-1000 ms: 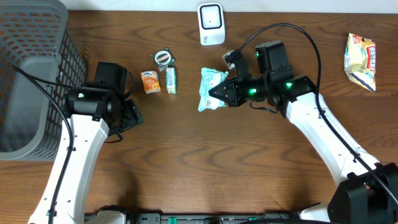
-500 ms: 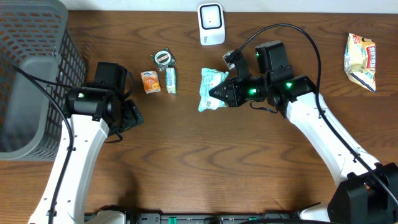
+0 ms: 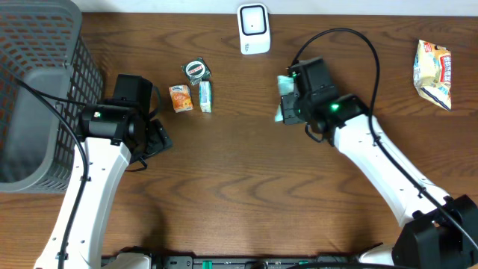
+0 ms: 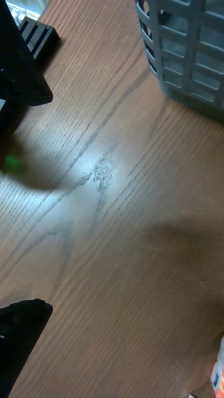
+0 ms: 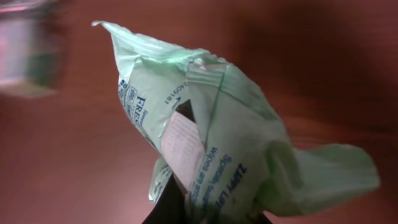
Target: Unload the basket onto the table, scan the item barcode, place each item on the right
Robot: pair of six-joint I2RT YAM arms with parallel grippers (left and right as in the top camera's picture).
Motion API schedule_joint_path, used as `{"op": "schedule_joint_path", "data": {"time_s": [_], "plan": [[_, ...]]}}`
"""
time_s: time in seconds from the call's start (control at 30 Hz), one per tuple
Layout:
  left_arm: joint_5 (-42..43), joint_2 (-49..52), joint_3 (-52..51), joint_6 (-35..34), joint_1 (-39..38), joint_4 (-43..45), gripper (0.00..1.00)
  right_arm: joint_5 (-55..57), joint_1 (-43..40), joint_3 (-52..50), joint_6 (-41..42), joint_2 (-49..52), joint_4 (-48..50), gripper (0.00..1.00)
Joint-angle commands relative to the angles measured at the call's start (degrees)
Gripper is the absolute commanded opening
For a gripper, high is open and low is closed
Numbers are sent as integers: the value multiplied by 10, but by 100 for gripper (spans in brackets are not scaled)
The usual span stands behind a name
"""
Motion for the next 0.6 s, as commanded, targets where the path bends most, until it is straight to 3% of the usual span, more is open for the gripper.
{"op": "schedule_joint_path", "data": {"time_s": [0.0,0.27,0.57], "plan": [[-5,1,-2,-3,2,-2,98,310,27,5,0,16,-10,1],[-5,1,-2,-3,2,-2,98,393,38,5,-56,128,-20,2],[-5,1,-2,-3,2,-2,98,338,69,5,-49,201,-46,11]]}}
